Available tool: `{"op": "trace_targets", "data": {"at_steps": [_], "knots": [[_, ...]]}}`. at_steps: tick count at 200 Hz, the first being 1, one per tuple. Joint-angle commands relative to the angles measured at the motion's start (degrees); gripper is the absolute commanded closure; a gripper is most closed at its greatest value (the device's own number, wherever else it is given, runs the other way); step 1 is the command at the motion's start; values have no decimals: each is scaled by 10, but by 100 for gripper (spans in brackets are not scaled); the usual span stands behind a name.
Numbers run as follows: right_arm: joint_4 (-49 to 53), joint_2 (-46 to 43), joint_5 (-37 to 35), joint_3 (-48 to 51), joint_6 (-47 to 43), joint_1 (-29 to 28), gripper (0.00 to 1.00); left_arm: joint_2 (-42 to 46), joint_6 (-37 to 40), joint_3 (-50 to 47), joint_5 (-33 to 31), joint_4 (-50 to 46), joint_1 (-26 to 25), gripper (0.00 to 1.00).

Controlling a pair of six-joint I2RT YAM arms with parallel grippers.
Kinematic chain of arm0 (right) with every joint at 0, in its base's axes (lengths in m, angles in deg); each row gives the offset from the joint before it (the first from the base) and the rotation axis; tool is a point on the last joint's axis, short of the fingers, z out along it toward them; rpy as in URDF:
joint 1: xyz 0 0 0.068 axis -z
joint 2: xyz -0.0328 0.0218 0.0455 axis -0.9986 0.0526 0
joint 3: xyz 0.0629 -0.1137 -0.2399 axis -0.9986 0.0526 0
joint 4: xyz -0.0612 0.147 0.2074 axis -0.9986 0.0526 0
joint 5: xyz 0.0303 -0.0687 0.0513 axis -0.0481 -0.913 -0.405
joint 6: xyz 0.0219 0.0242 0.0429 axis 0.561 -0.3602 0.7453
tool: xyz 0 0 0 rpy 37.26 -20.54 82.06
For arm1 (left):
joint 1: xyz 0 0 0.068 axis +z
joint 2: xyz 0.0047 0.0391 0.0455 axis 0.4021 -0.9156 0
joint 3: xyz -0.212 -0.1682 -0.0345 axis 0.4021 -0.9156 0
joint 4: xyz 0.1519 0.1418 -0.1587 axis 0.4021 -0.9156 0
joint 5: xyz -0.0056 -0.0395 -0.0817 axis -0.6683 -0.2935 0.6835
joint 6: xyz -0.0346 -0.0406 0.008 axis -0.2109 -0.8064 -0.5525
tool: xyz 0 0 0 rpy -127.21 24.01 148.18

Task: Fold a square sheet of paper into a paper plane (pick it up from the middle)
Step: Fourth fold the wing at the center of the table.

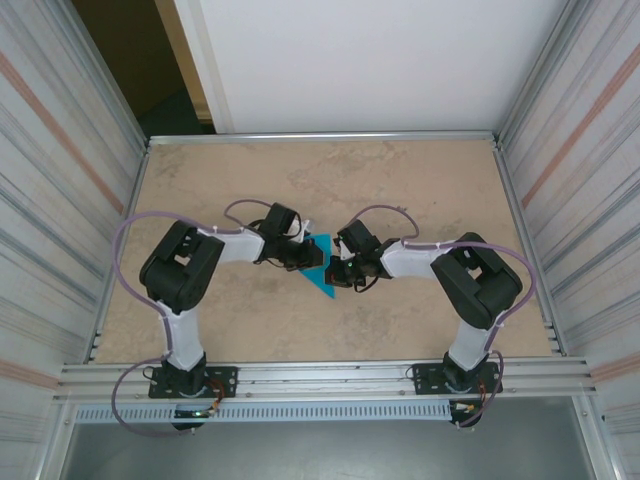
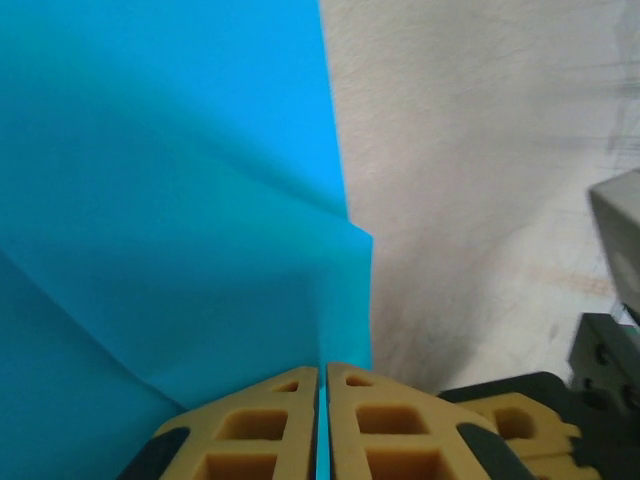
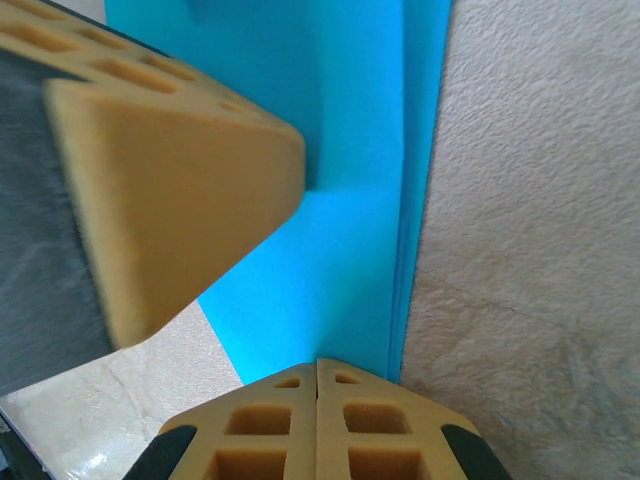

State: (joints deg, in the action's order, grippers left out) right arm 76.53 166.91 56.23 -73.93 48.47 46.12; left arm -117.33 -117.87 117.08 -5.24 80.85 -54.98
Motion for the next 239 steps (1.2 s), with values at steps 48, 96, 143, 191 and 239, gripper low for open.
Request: {"op": "trace_targets", "data": {"at_steps": [48,96,143,191,239], "knots": [[156,65,-21,18,-55,20,97,-48,60,88,-67,-97,14,88],[162,82,-18,26,-57,28,97,-95,61,127,-7,-70,78,87],[161,81,-18,26,-54,30,97,-137,109,210,-55,-145,105,87],[152,73,-8,17,-51,30,97,-160,122,311,-56,-189,128,87],[136,55,-3,5,-45,30,96,-35,71,230,-31,-116,116,87]]}}
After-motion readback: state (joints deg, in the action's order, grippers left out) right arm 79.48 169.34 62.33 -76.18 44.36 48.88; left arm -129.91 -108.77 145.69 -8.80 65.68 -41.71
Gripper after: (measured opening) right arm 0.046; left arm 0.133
